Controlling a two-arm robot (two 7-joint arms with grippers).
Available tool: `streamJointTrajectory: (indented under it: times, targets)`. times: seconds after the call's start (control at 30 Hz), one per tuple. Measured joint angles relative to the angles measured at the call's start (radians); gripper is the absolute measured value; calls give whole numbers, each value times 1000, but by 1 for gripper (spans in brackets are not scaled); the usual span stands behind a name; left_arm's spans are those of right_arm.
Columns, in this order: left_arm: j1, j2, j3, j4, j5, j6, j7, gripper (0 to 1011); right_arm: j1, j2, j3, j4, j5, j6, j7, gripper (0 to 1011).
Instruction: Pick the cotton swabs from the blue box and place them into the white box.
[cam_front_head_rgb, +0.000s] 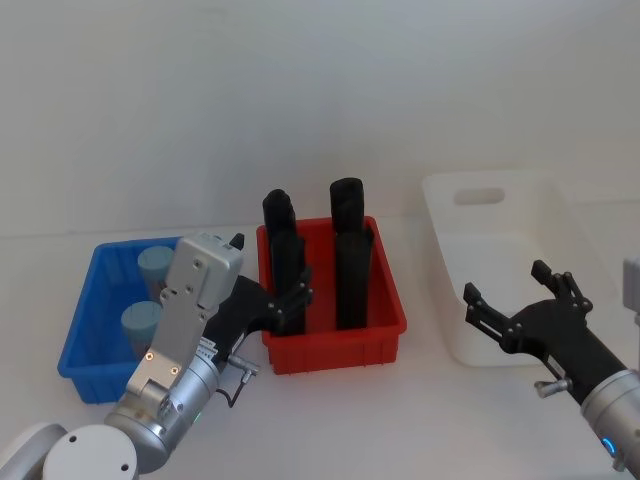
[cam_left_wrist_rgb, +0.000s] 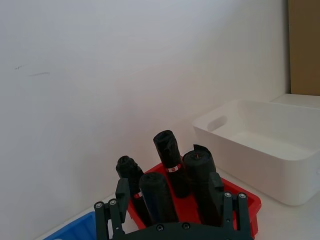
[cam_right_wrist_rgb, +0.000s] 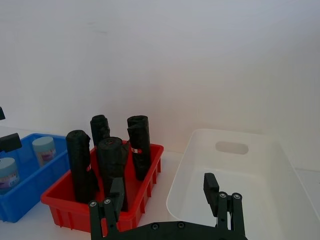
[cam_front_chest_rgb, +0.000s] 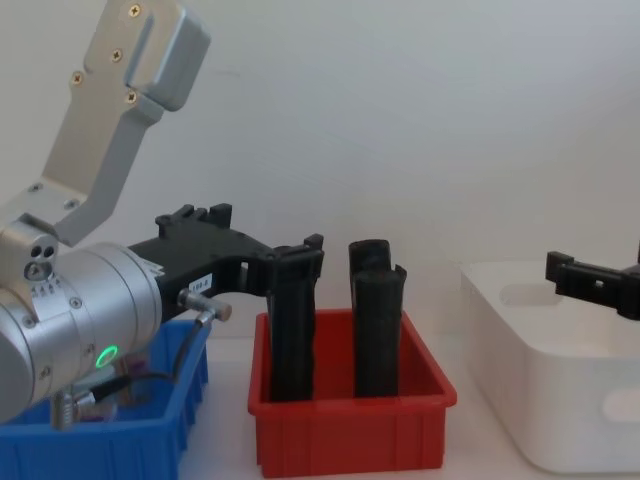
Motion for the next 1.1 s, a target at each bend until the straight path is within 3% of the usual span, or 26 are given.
streamJointTrajectory:
  times: [1.1]
  targets:
    - [0,0,0,0,0,0,0,1004,0,0,0,0,0,0,0,1001]
